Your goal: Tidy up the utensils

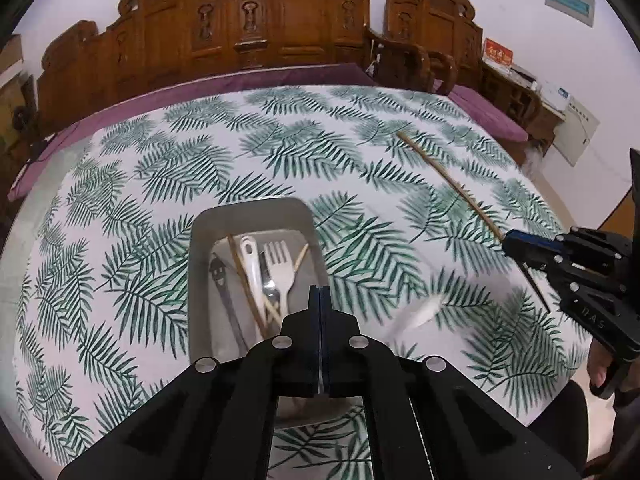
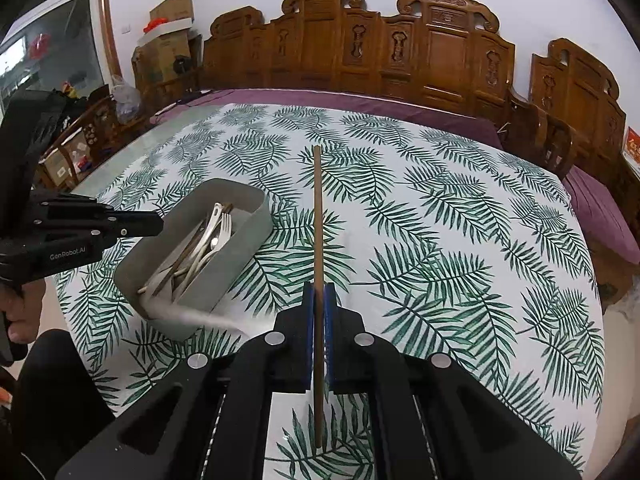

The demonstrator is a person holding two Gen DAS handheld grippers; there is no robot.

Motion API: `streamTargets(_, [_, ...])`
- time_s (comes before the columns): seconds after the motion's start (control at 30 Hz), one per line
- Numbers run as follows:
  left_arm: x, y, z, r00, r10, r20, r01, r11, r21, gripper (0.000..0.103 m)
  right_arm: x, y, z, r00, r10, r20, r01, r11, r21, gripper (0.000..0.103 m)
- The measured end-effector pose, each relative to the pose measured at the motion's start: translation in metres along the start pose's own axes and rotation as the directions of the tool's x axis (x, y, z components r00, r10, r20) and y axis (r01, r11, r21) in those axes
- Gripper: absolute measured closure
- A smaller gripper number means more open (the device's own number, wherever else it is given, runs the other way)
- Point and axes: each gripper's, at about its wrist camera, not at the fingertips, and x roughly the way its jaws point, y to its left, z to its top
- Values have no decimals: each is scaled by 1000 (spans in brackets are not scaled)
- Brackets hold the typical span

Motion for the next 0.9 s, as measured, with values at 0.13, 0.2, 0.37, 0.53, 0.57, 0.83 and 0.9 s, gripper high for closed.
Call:
streamTargets(0.13, [0, -5, -6, 999, -51, 1, 51, 998, 23, 103, 2, -4, -3, 1000, -1, 0, 1, 1000, 12, 97])
streamTargets(0.2, [3, -13, -7, 997, -74, -13, 74, 996, 51, 103, -2, -11, -6, 1000, -9, 4, 9, 1000, 23, 97])
streamTargets(0.37, [14, -45, -14, 993, -110, -40, 114, 987, 116, 94, -23, -44, -15, 998, -56, 16, 55, 997, 62, 97])
streamTargets(0.53, [38, -81, -19, 985, -146, -87, 157, 978, 139, 78, -37, -76, -24, 996, -86, 17, 84, 992, 99, 97])
streamTargets(0.57, [44, -89, -21, 984, -148, -100, 162, 975, 151, 78, -38, -79, -26, 996, -87, 17, 85, 991, 102, 97])
streamTargets(0.83, [76, -116, -39, 973, -153, -172, 185, 964, 191, 78, -35, -92, -42, 997, -82, -2, 82, 990, 117, 97])
streamTargets(0.9, [82, -119, -41, 973, -151, -173, 184, 964, 193, 78, -35, -92, -43, 997, -81, -11, 82, 990, 116, 97])
